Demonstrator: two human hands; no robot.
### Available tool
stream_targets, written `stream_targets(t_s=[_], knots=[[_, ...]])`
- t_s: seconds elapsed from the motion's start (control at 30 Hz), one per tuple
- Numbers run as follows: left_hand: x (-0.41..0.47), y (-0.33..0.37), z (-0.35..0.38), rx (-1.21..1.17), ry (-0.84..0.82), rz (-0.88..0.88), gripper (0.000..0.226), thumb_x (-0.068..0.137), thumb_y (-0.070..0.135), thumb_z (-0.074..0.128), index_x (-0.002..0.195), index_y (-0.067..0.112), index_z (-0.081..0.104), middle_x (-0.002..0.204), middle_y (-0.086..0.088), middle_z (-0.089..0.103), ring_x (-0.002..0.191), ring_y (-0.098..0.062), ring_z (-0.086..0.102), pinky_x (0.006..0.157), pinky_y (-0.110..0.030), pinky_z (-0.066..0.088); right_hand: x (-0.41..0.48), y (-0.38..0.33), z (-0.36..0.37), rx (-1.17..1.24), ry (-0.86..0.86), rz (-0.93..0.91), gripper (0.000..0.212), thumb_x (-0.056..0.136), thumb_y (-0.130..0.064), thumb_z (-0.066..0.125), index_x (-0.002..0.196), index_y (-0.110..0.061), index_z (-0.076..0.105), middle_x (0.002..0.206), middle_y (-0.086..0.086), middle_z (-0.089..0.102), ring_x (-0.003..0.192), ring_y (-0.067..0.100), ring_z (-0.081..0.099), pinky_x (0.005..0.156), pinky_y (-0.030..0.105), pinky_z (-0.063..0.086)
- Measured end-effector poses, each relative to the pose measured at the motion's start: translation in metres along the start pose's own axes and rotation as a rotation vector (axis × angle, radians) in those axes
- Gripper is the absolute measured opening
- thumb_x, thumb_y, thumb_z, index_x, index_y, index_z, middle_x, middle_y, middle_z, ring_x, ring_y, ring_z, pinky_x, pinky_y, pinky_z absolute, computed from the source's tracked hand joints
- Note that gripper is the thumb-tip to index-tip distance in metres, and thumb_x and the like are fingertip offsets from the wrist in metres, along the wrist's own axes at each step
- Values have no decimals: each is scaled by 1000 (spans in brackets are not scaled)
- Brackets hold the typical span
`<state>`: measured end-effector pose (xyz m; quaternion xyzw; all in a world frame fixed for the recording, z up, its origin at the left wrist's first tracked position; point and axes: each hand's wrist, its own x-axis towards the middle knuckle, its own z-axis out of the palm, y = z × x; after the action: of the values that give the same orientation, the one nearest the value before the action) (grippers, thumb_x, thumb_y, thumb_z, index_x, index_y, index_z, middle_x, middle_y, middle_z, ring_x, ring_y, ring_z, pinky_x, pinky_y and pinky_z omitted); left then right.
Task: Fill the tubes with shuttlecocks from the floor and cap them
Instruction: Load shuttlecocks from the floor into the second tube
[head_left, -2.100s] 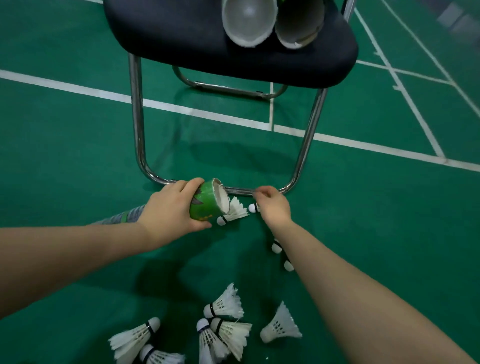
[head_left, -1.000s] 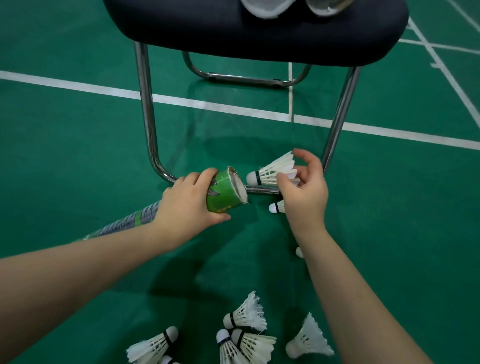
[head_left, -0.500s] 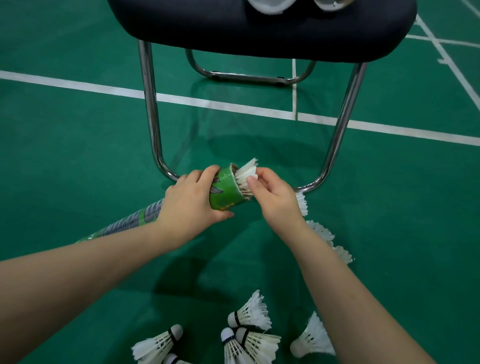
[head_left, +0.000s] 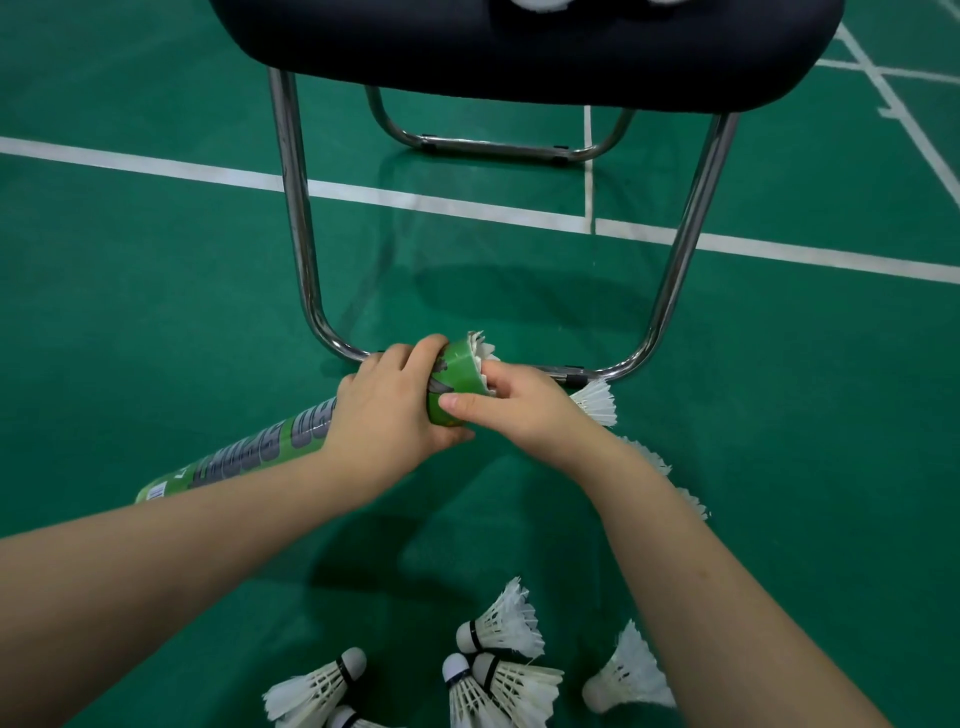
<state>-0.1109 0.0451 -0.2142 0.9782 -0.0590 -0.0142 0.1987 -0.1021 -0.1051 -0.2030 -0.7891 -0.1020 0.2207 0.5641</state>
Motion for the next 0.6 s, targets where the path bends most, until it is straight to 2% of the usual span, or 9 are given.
stream_targets(t_s=[0.07, 0.13, 0.2, 0.27, 0.33, 0.37, 0.47, 0.53, 0.6], knots=[[-1, 0, -1, 6, 0, 9, 87, 58, 51, 76, 132, 20, 40, 115, -7, 55, 106, -32, 49, 84, -46, 42, 1, -1, 1, 38, -47, 15, 19, 67, -44, 63, 84, -37, 68, 99, -3, 70, 100, 17, 63, 97, 45, 45], [-2, -1, -1, 17, -10, 33, 86, 59, 50, 75, 131, 19, 40, 113, -7, 55, 105, -32, 50, 83, -45, 43, 3, -1, 3, 63, -99, 28, 23, 69, -37, 66, 90, -28, 70, 102, 3, 70, 101, 20, 63, 98, 43, 46], [-3, -1, 1, 24, -18, 48, 85, 58, 49, 75, 130, 19, 41, 111, -6, 55, 103, -31, 50, 81, -44, 43, 4, -2, 3, 97, -170, 33, 15, 80, -19, 67, 94, -15, 67, 97, 6, 67, 93, 18, 61, 93, 36, 46], [-4, 0, 3, 30, -22, 48, 85, 56, 49, 76, 129, 20, 42, 110, -5, 55, 102, -31, 50, 81, -43, 43, 4, -5, 1, 143, -231, 40, 9, 87, -7, 60, 90, -16, 63, 88, 0, 62, 85, 11, 56, 84, 26, 46], [-4, 0, 5, 29, -20, 46, 86, 56, 49, 77, 129, 20, 42, 111, -5, 55, 104, -31, 50, 81, -44, 42, 5, -4, -1, 144, -261, 44, 12, 88, -10, 60, 87, -22, 62, 87, -4, 62, 85, 8, 57, 84, 23, 46], [-4, 1, 5, 27, -20, 44, 87, 56, 49, 77, 130, 21, 41, 112, -5, 55, 105, -30, 50, 82, -44, 42, 6, -3, 0, 112, -240, 48, 4, 87, -19, 62, 86, -22, 64, 87, -4, 63, 86, 9, 57, 86, 27, 47], [-1, 4, 4, 13, -37, 12, 88, 58, 52, 76, 132, 25, 37, 118, -3, 53, 110, -28, 47, 87, -44, 41, 7, 8, 2, 23, 101, -9, 40, 73, -51, 59, 79, -12, 66, 77, 3, 65, 77, 19, 59, 77, 38, 47], [1, 5, 3, 21, -51, 1, 89, 58, 55, 76, 132, 27, 35, 120, -2, 51, 112, -27, 45, 89, -44, 41, 5, 13, -3, 228, 434, -109, 29, 79, -43, 56, 73, -16, 66, 67, -3, 64, 69, 15, 58, 72, 34, 48], [2, 5, 4, 28, -57, 1, 90, 58, 57, 75, 132, 28, 34, 121, -2, 51, 112, -27, 45, 90, -44, 41, 3, 24, -17, 312, 728, -80, 22, 88, -33, 51, 75, -20, 64, 67, -3, 64, 70, 13, 60, 74, 30, 48]])
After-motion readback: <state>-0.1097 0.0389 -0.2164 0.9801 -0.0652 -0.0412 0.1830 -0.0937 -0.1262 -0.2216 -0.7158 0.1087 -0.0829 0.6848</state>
